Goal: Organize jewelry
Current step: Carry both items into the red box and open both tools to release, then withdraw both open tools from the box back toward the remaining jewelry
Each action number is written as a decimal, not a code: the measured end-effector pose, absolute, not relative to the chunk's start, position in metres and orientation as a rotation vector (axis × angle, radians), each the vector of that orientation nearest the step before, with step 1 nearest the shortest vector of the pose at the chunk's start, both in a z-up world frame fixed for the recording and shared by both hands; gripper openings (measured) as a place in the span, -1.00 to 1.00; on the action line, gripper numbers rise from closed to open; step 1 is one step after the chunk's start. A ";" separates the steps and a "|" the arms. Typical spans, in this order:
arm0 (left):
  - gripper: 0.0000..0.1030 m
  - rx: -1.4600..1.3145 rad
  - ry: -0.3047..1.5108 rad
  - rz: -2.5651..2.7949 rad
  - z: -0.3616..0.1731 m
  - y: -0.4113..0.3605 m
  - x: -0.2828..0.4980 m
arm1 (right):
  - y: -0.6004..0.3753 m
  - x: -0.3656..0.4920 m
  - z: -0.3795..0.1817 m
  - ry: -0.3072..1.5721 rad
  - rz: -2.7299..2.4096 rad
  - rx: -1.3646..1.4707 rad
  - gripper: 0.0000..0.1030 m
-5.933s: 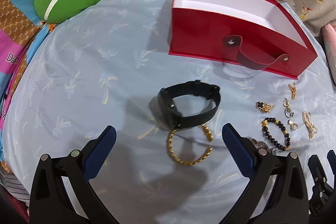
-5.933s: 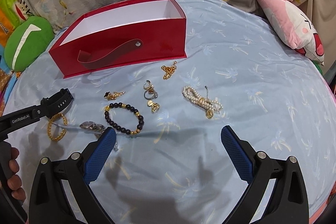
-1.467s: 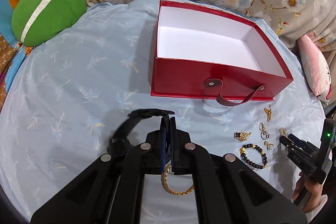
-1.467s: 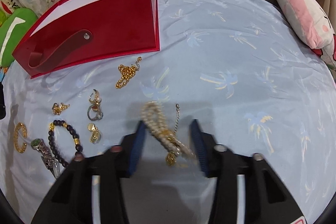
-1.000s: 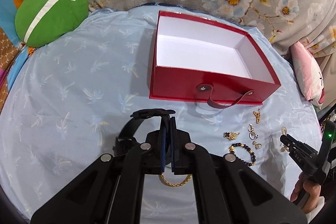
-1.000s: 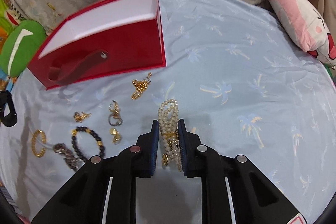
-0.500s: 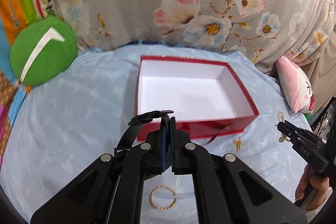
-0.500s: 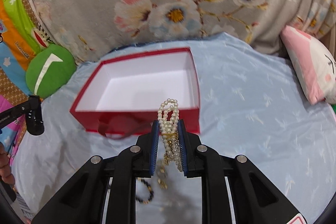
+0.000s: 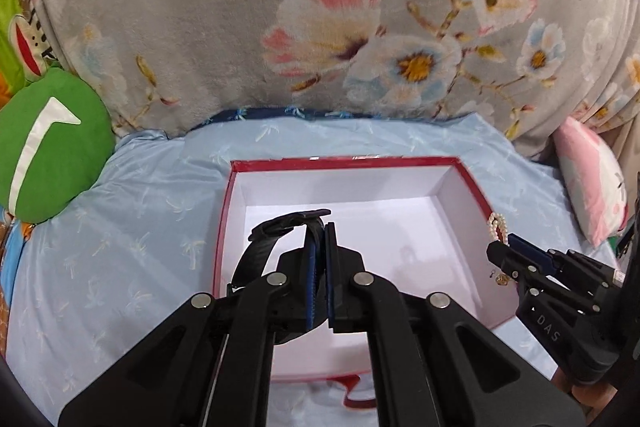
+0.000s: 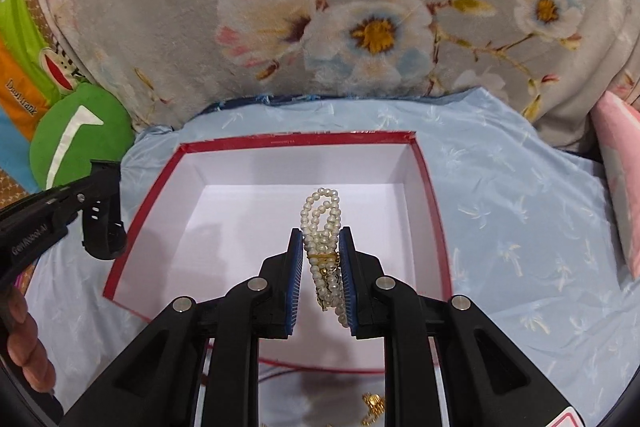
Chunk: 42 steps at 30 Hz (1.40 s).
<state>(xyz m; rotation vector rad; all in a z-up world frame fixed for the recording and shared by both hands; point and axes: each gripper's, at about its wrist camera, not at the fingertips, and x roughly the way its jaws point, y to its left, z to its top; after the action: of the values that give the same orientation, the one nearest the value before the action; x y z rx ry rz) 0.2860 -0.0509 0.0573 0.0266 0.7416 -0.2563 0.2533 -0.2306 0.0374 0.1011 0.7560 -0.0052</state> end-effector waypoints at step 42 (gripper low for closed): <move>0.80 -0.025 0.980 -0.059 -0.064 0.056 0.101 | -0.225 0.038 -0.048 0.878 0.034 0.050 -0.28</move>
<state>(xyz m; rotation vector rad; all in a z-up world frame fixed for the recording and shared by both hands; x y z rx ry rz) 0.1007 0.0556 -0.0644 -0.0254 0.9795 -0.0586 0.0379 -0.2251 -0.0481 0.0497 0.8776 0.0336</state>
